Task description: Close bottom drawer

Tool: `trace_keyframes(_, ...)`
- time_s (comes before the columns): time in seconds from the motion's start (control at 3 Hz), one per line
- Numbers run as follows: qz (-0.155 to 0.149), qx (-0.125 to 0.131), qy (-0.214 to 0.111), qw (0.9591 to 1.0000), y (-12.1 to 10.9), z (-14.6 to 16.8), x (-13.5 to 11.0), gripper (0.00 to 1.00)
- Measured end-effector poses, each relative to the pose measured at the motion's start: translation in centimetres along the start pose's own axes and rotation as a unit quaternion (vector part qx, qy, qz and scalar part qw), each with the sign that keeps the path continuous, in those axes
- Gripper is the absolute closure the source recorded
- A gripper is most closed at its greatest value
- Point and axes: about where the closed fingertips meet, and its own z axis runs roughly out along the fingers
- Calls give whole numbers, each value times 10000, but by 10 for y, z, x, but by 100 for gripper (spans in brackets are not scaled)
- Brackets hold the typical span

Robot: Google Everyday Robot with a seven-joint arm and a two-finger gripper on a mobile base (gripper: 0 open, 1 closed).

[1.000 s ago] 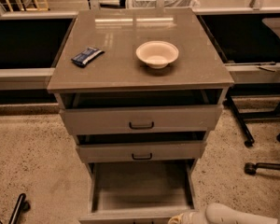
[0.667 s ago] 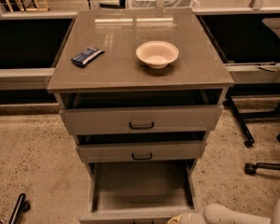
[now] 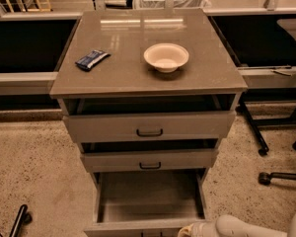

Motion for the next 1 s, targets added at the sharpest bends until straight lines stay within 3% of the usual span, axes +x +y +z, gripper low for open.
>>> trace_keyframes(0.33, -14, 256, 29, 9997, -22, -3, 3, 4)
trace_keyframes(0.67, -58, 316, -71, 9995, -58, 4, 1, 0)
trace_keyframes(1.0, -61, 317, -74, 9995, -59, 4, 1, 0)
